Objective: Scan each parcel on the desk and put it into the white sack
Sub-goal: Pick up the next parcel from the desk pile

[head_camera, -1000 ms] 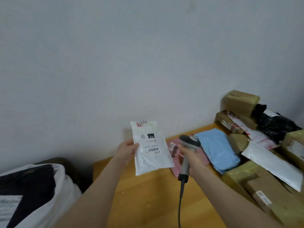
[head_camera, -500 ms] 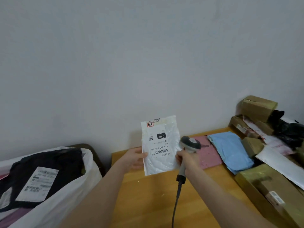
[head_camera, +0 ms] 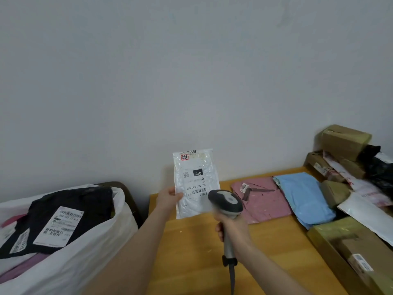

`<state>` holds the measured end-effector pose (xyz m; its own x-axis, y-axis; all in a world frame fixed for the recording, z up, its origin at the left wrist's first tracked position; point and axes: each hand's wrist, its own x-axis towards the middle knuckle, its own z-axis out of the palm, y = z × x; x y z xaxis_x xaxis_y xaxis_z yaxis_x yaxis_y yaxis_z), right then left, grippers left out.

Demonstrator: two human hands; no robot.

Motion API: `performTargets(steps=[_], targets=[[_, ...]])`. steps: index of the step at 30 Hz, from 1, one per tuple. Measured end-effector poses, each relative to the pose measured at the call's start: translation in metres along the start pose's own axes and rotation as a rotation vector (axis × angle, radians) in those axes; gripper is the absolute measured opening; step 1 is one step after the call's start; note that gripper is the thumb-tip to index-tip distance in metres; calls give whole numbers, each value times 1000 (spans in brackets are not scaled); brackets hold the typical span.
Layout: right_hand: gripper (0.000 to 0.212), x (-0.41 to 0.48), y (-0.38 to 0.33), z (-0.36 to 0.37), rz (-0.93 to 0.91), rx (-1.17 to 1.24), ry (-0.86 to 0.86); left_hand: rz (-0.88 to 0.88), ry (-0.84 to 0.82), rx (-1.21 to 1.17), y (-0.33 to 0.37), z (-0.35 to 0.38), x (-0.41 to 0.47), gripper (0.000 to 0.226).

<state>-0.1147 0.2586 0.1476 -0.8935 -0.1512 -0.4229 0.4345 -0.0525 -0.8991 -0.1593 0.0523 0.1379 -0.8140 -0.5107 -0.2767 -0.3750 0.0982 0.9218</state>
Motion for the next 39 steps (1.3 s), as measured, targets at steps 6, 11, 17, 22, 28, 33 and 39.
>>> performTargets(steps=[6, 11, 17, 22, 28, 33, 39], targets=[[16, -21, 4, 6, -7, -84, -70, 7, 46, 75, -1, -5, -3, 27], [15, -26, 4, 3, 9, -116, -70, 17, 58, 162, -1, -10, -8, 28], [14, -32, 2, -2, -4, -132, -81, 28, 80, 157, -4, -10, -16, 28], [13, -35, 1, -4, 13, -126, -89, 33, 93, 158, -4, -13, -24, 29], [11, -38, 0, -4, 11, -143, -120, 23, 131, 155, -6, -19, -35, 27], [13, -41, -3, 5, 8, -159, -196, 31, 165, 130, -8, -34, -44, 25], [4, -41, -13, 46, -85, -128, -302, 74, 280, 90, -8, -77, -60, 18]])
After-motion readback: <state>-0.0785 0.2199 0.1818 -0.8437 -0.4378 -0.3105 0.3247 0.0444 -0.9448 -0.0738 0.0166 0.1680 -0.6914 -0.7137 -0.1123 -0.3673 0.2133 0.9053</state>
